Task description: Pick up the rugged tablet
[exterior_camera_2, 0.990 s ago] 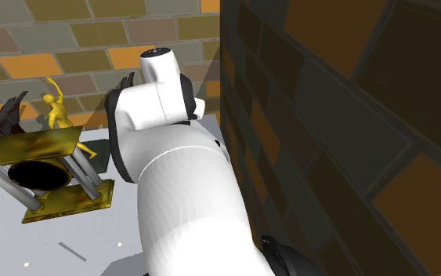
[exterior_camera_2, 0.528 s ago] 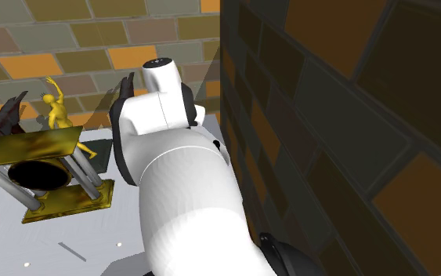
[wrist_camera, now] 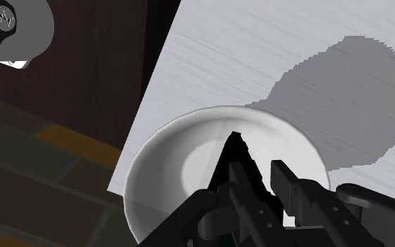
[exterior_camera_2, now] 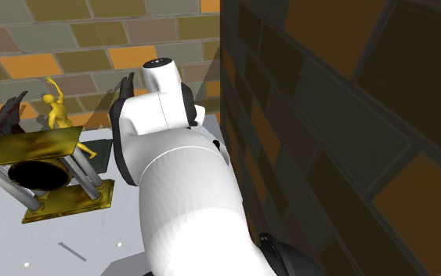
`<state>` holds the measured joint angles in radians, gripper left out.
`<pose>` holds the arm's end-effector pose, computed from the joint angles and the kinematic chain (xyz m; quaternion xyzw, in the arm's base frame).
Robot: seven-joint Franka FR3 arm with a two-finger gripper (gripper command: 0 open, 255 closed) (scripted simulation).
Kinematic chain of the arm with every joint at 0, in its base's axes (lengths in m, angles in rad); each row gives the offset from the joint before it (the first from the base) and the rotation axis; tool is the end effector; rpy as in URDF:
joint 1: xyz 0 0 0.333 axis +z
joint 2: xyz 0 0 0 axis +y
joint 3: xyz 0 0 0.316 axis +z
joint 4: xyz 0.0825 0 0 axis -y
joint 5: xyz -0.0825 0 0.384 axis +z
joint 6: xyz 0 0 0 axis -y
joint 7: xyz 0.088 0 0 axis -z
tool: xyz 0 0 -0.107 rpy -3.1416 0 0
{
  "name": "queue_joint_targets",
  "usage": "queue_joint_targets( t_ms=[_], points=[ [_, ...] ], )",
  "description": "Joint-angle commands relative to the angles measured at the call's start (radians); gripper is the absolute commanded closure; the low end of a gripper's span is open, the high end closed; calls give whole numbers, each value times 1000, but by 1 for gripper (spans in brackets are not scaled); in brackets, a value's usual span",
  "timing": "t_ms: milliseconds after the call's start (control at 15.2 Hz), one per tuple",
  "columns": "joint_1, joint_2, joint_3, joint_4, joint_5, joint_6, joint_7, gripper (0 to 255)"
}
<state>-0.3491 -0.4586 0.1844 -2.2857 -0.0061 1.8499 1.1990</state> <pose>0.4140 -0.0612 0.5269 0.7705 -0.6360 0.0282 0.0342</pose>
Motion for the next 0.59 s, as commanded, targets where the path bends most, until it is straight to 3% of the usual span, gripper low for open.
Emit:
queue_joint_targets(
  t_ms=[0, 528],
  points=[
    [0, -1, 0, 12, 0, -14, -1, 255],
    [-3, 1, -5, 121, -2, -120, -7, 255]
  ],
)
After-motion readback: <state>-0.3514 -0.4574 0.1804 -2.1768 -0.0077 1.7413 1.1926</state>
